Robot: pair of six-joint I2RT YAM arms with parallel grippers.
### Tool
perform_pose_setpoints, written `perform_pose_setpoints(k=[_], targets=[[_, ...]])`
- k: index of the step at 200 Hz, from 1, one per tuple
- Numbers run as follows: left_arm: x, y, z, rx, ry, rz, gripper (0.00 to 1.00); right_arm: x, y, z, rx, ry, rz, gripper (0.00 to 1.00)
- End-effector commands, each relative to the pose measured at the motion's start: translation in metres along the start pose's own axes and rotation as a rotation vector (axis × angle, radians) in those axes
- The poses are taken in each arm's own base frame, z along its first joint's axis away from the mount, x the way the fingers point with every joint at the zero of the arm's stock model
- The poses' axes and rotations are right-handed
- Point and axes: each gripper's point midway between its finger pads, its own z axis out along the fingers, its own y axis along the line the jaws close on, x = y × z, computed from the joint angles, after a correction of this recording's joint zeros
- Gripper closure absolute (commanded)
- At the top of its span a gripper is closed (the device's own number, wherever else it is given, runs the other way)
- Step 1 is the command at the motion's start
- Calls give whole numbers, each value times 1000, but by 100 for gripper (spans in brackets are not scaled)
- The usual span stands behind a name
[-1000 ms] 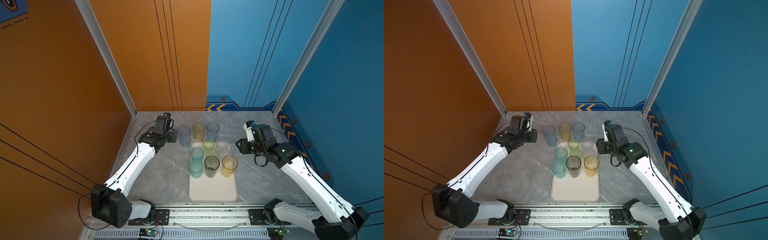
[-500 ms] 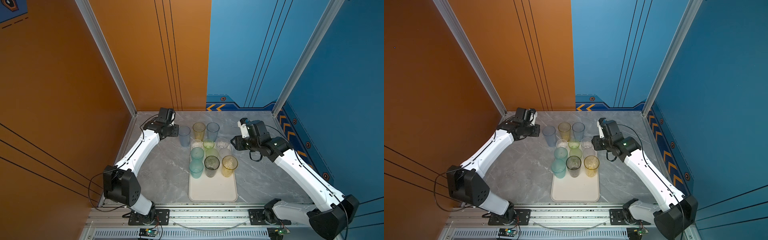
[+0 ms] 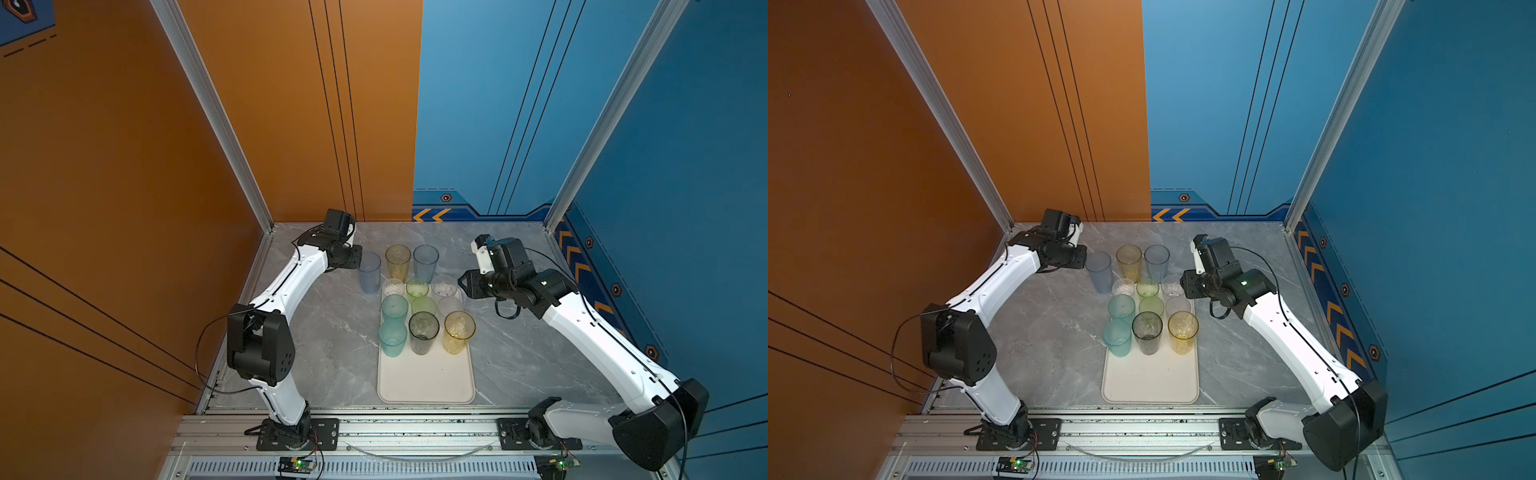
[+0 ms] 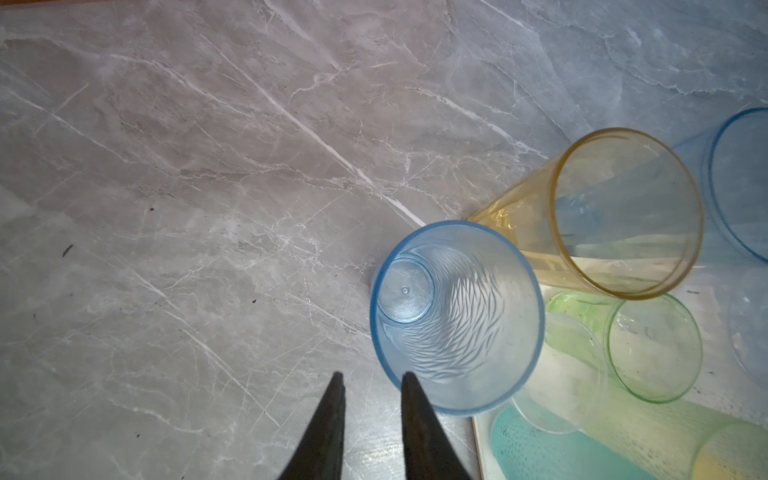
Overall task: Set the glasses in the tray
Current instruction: 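Reach the left gripper toward the blue textured glass beyond the tray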
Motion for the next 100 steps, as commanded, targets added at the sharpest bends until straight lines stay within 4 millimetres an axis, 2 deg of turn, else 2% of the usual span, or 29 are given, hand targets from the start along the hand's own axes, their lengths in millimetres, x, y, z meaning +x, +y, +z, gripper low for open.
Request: perform_pose_setpoints(k=[1, 100], targets=[[-3, -1, 3, 17, 16, 13, 74, -13, 5, -4, -21, -30, -17, 56], [-4, 2, 28, -8, 63, 45, 75, -13, 5, 1, -19, -19, -22, 56]])
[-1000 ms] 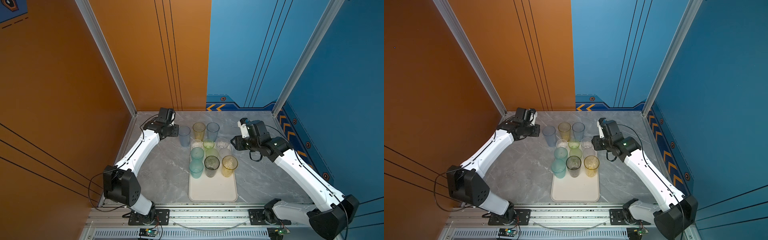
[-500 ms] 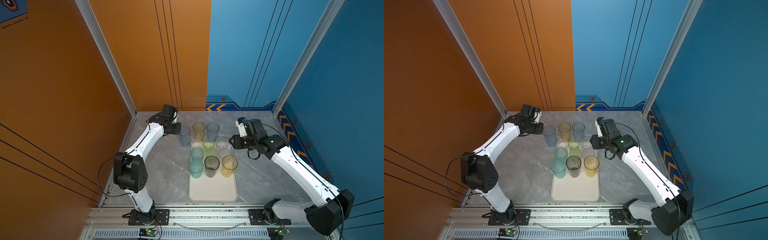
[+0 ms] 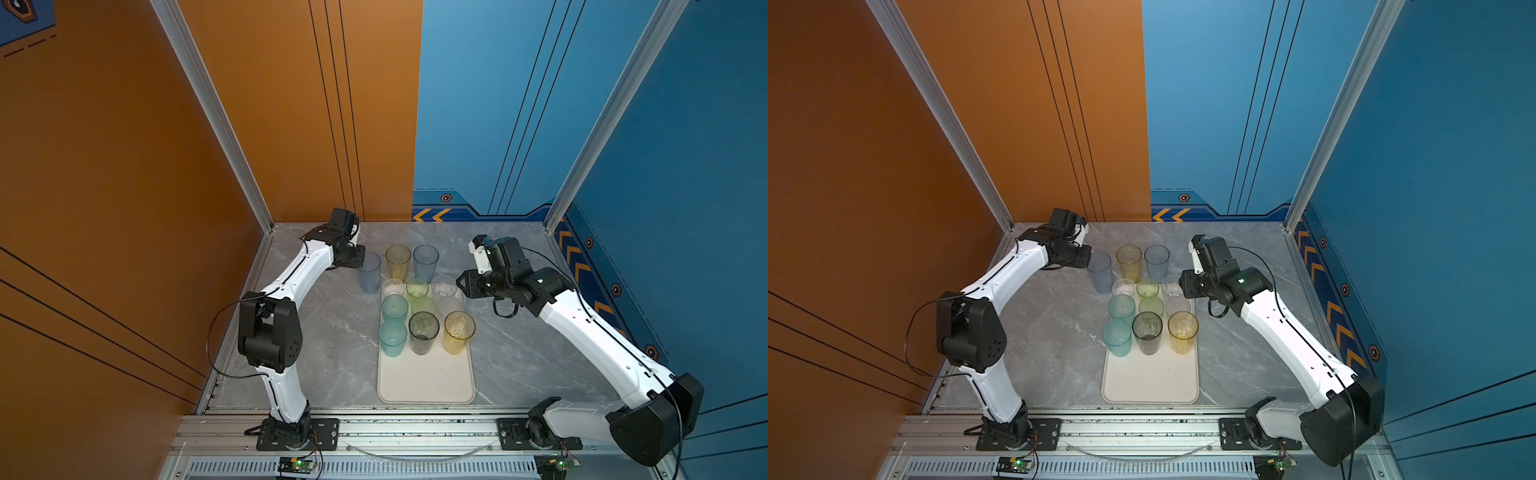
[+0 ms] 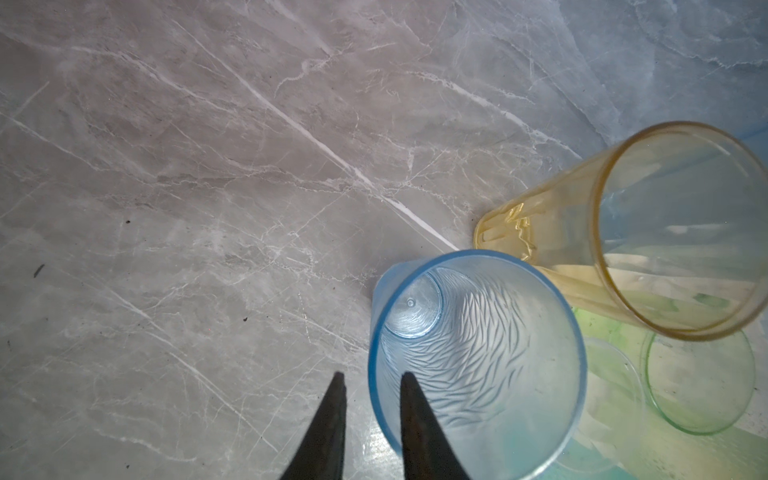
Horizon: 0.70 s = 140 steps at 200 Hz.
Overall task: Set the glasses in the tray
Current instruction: 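Reach the left gripper toward the blue textured glass beyond the tray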
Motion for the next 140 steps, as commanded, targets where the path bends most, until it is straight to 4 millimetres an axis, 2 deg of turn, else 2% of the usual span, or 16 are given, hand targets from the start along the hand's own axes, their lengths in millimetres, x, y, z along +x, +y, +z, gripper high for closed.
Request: perform_pose_setpoints(k=[1, 91, 140], targets=[[-4, 2, 2, -3, 13, 18, 75, -14, 4, -4, -17, -32, -22, 56], [-7, -3, 16, -33, 63, 77, 79, -13, 2, -2, -15, -26, -22, 56], [-6, -4, 22, -55, 92, 104, 84, -11, 0, 1, -12, -17, -22, 56]])
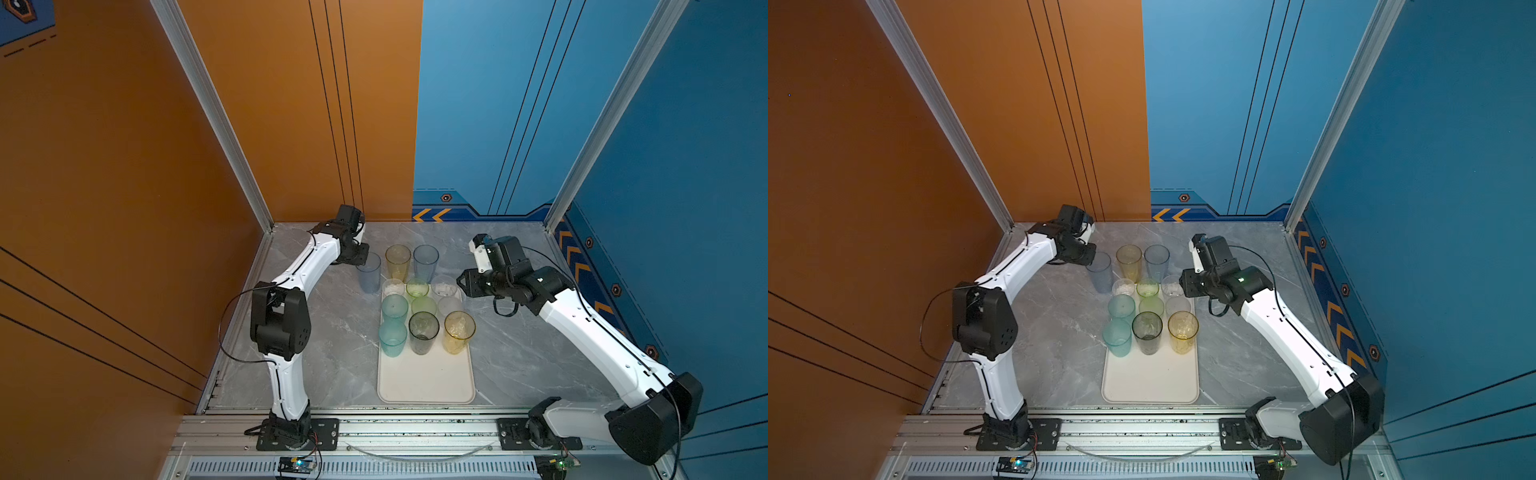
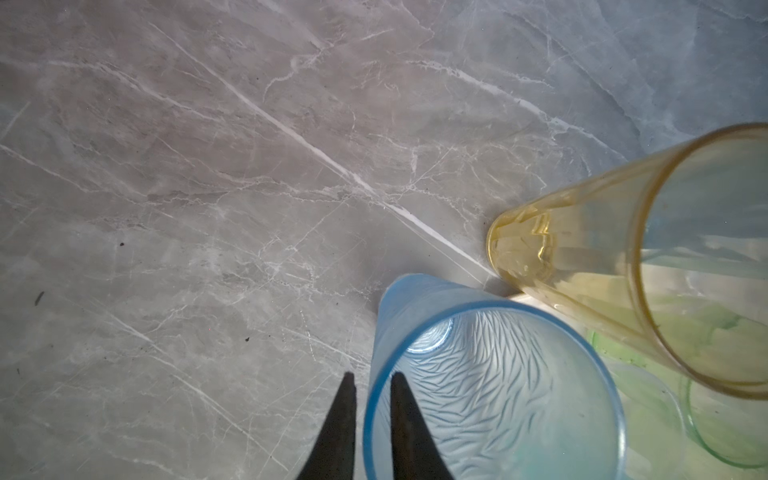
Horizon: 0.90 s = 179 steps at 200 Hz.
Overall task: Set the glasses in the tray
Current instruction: 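Reach the left gripper toward the blue textured glass beyond the tray, then close the left gripper on the blue glass rim and lift it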
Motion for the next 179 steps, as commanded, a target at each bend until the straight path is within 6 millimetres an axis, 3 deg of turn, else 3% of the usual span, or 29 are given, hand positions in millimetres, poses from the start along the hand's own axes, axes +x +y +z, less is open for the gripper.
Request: perform_pose_setpoints(k=[1, 122, 160, 179], targets=[[2, 1, 2, -33, 35, 34, 84, -8, 2, -1, -16, -17, -13, 56], [1, 5, 0, -90, 39, 64, 97, -6, 2, 1, -21, -10, -13, 56], [4, 11, -20, -116, 10, 58, 98, -3, 3, 1, -28, -9, -2, 56], [3, 14, -39, -131, -36, 56, 98, -3, 4, 1, -36, -16, 7, 56]])
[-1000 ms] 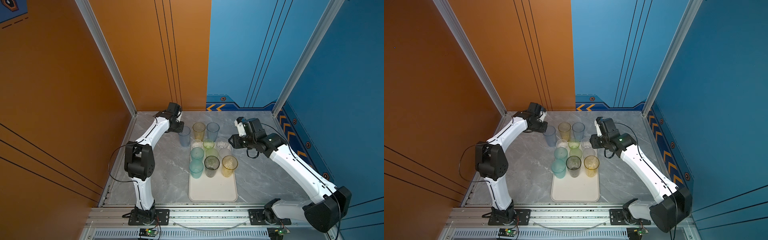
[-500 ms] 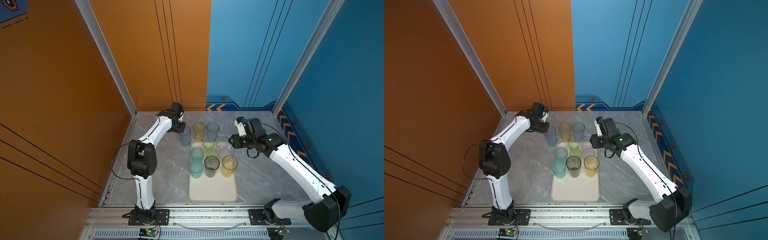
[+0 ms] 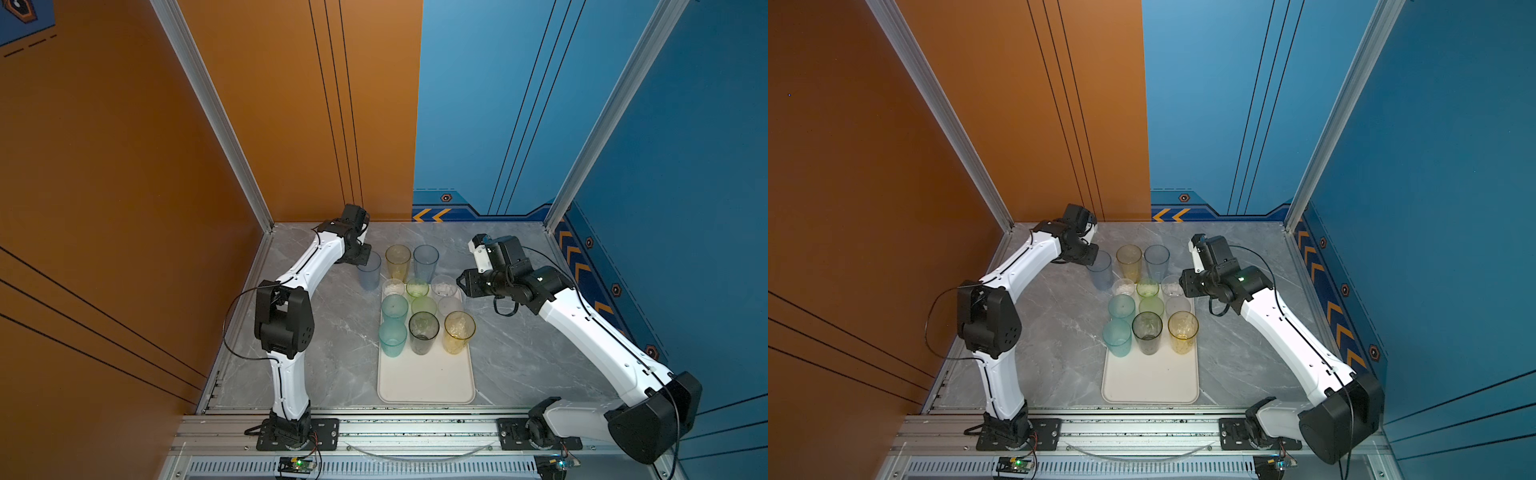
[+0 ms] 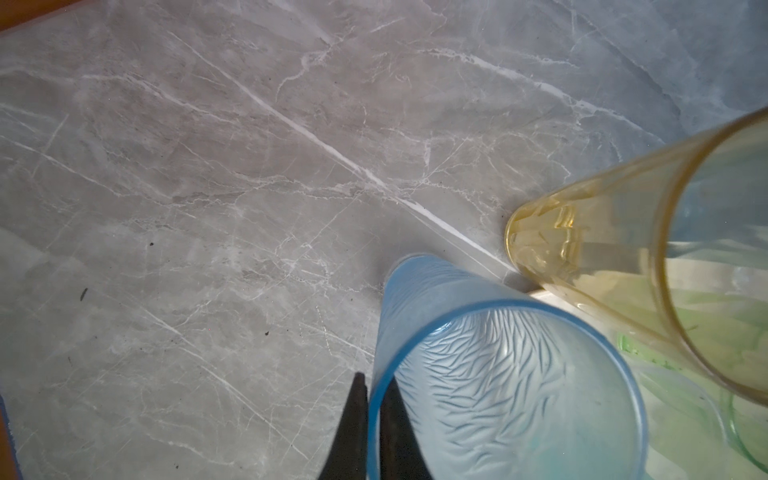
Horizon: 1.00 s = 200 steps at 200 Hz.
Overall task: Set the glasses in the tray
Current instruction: 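Close the left gripper on the blue glass rim and lift it, then carry the blue glass with the left gripper over the tray's nearer end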
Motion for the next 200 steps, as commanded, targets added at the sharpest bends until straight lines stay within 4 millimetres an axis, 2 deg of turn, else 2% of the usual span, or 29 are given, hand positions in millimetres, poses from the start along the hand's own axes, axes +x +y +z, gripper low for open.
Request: perform_pose_setpoints(k=[1, 46, 91, 134, 165, 181, 200], targets=[[1, 11, -34, -57, -53, 11, 98, -3, 3, 0, -23, -22, 13, 56], [5, 22, -101, -83, -207, -21, 98, 6, 3, 9, -24, -10, 28, 57], [26, 10, -168, -9, -340, -34, 97, 14, 4, 11, -17, -2, 27, 57], [55, -22, -229, 118, -435, 11, 96, 16, -2, 5, 5, -44, 48, 57], [77, -64, -268, 267, -483, 132, 95, 16, -5, -1, 16, -78, 70, 57], [92, -83, -279, 332, -470, 204, 94, 13, -9, -5, 33, -108, 83, 57], [110, -102, -284, 373, -421, 280, 94, 10, -13, -13, 51, -143, 99, 57]])
